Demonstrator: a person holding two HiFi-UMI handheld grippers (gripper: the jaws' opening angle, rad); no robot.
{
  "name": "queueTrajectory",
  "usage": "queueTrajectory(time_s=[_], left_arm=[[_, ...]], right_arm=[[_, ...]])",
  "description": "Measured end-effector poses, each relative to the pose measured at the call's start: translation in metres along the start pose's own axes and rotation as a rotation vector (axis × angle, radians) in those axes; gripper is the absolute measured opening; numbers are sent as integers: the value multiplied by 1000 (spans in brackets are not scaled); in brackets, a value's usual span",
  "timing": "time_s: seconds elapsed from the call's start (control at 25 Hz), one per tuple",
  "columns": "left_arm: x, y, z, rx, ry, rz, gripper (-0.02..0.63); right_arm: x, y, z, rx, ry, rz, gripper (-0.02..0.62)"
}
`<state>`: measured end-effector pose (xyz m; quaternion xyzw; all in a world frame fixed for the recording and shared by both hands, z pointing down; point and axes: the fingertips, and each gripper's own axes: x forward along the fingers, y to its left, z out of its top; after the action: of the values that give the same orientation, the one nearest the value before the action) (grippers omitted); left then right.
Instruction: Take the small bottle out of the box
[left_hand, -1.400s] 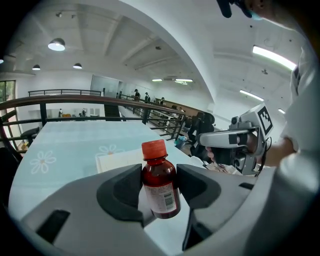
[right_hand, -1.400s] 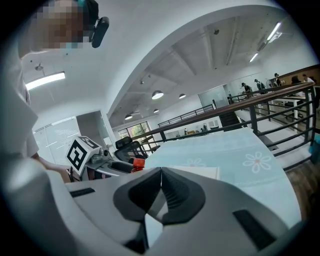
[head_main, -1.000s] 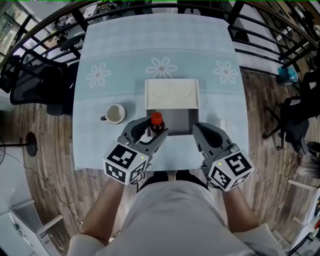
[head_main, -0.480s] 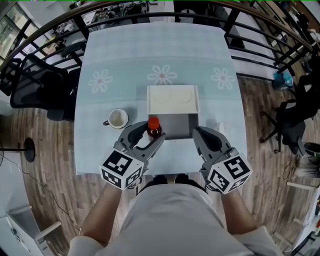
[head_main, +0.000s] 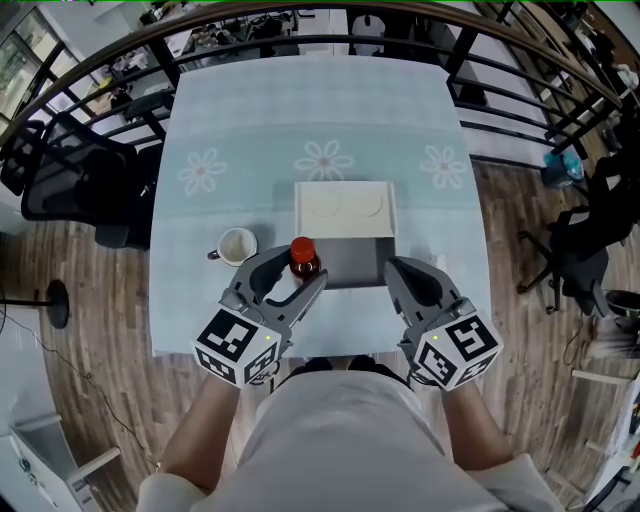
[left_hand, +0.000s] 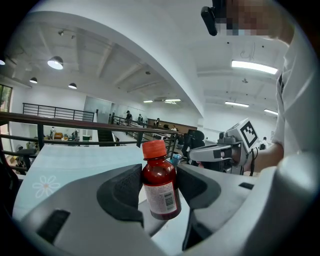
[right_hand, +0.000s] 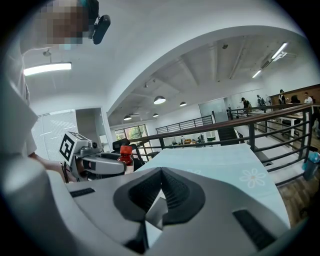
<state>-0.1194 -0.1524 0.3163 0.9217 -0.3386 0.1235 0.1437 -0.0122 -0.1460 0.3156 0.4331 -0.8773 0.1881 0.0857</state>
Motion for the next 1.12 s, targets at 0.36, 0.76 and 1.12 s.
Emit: queueTrajectory(time_s=[0.36,0.76,1.12], left_arm=[[3,-2,10,18,-38,13,229],[6,-2,18,26,-77,39,229],[11,-1,23,23,-97,61,229]], right_arm=[[2,-5,3,-17,6,25,21],[5,-8,4,-38,12,56,21],[7,-15,2,-36,18,70,21]])
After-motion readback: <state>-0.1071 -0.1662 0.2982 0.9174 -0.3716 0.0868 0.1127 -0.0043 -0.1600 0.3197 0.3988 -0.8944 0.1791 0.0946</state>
